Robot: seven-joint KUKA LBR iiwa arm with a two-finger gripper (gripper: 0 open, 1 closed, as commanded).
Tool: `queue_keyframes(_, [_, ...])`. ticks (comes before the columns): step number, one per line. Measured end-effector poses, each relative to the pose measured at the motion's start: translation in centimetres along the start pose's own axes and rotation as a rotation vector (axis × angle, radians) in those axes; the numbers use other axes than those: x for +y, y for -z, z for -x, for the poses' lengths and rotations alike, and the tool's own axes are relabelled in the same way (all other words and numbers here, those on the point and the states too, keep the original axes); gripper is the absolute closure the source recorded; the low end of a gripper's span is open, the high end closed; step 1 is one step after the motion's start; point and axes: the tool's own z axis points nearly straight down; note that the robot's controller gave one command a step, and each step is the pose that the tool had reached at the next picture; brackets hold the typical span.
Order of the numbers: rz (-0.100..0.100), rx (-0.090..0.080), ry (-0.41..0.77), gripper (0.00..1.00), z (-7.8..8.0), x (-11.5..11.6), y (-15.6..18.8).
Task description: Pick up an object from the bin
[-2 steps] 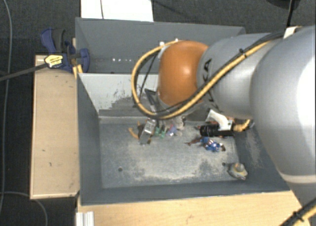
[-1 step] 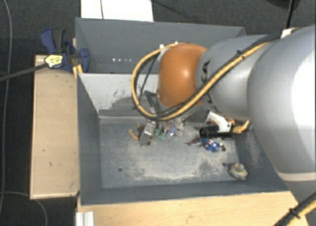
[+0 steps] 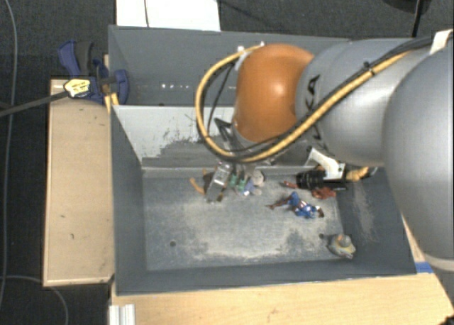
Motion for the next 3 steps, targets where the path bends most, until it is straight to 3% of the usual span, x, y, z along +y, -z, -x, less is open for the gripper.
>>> queue_keyframes(1, [0.017,-0.019,-0.013,1.0,1.1,0.1,-0.3])
queue_keyframes(2, [-0.006,0.006,-0.022,1.0,1.5,-0.6,0.7])
queue_keyframes(3, [0.019,-0.021,-0.033,1.0,2.4,-0.3,0.0])
